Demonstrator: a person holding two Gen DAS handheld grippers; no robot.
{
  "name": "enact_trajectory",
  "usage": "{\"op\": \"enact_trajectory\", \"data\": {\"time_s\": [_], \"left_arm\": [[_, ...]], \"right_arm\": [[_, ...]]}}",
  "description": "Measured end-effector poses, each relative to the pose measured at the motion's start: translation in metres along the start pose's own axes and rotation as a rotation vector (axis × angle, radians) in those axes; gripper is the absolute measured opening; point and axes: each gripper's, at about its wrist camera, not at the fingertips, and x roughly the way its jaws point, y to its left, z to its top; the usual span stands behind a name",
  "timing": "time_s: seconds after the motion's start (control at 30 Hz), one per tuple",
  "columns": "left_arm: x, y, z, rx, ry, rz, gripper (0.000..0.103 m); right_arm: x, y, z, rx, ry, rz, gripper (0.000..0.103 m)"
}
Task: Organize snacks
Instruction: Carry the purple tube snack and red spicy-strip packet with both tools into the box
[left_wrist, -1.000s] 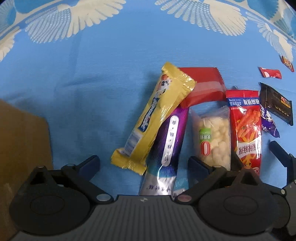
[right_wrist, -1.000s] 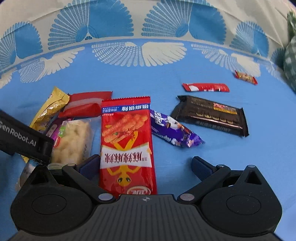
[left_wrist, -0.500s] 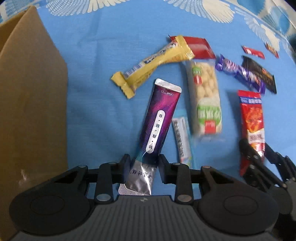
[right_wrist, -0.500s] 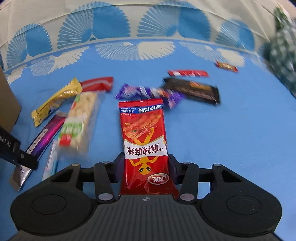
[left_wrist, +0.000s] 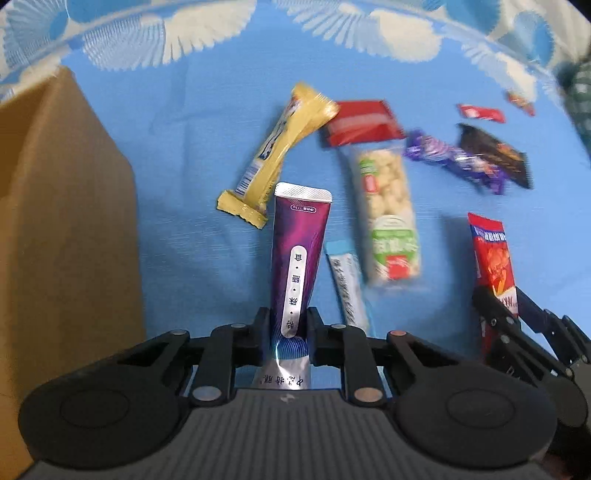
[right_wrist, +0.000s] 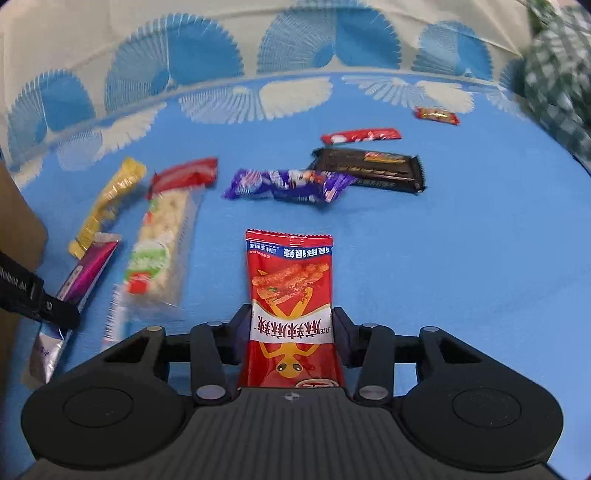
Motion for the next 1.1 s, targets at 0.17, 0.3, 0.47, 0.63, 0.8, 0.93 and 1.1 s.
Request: {"op": "enact_trajectory", "data": {"time_s": [0.17,0.3,0.47,0.63,0.8,0.93,1.1], "left_arm": [[-0.067,0.009,-0.038,0.007,-0.082,-0.066,0.022],[-0.133,0.022,-0.085,0.020,-0.153,-0.100,0.022],[-0.197,0.058,-0.149,0.004,-0.213,-0.068,0.022],[-0.249,0.111,-0.213,-0.071,-0.244,-0.015,0.022],[-0.284,0.153,-0.263,-0.132,-0.301,0.016,0.022],[-0.298,0.175,-0.286,-0.168,-0.337,0.040,0.022],[-0.306,0.187,-0.296,-0.192,-0.371,0.025,0.022]], "right_arm": [[-0.070,0.015,0.002,0.033,-0.085,0.031,0.046],[-0.133,0.045,-0.009,0.011,-0.109,0.109,0.046],[-0.209,0.093,-0.030,-0.047,-0.109,0.227,0.046],[-0.267,0.151,-0.058,-0.136,-0.107,0.336,0.046],[-0.300,0.200,-0.077,-0.225,-0.107,0.404,0.046],[-0.319,0.226,-0.084,-0.300,-0.133,0.417,0.046],[-0.335,0.239,-0.087,-0.344,-0.149,0.398,0.046]]}}
